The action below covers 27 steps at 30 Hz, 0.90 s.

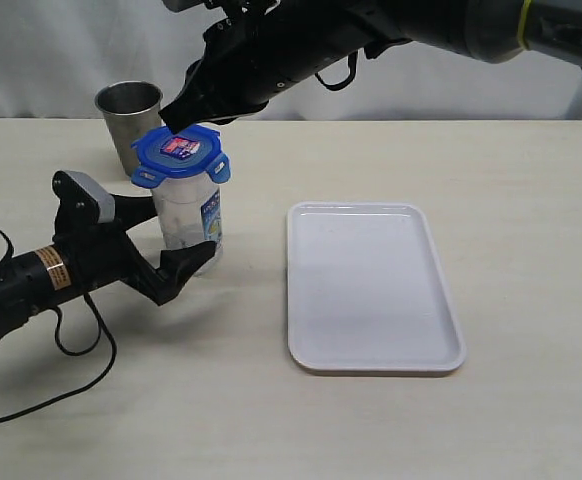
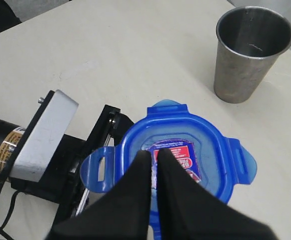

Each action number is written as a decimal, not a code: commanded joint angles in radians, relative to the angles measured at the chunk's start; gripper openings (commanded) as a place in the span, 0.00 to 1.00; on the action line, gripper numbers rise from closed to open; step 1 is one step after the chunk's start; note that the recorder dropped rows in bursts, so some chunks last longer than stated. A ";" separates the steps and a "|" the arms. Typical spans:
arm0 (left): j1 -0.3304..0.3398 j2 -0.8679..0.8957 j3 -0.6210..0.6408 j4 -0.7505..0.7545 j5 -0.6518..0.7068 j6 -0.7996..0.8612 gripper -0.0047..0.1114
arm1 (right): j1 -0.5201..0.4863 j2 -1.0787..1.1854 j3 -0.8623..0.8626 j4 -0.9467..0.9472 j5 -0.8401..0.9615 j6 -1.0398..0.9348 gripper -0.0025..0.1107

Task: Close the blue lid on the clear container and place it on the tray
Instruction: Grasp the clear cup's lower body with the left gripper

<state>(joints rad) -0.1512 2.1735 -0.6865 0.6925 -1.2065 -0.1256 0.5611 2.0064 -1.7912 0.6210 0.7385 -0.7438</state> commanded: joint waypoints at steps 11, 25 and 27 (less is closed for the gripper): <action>-0.045 0.002 -0.107 -0.078 -0.015 -0.001 0.95 | -0.002 -0.011 0.001 -0.013 -0.007 0.019 0.06; -0.045 0.002 -0.106 -0.106 -0.015 -0.005 0.95 | -0.002 -0.011 0.001 -0.046 -0.003 0.040 0.06; -0.045 0.002 -0.106 -0.104 -0.015 -0.005 0.95 | -0.002 -0.011 0.001 -0.078 -0.003 0.077 0.06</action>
<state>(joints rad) -0.1895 2.1735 -0.7879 0.6006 -1.2089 -0.1274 0.5611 2.0064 -1.7912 0.5799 0.7385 -0.7021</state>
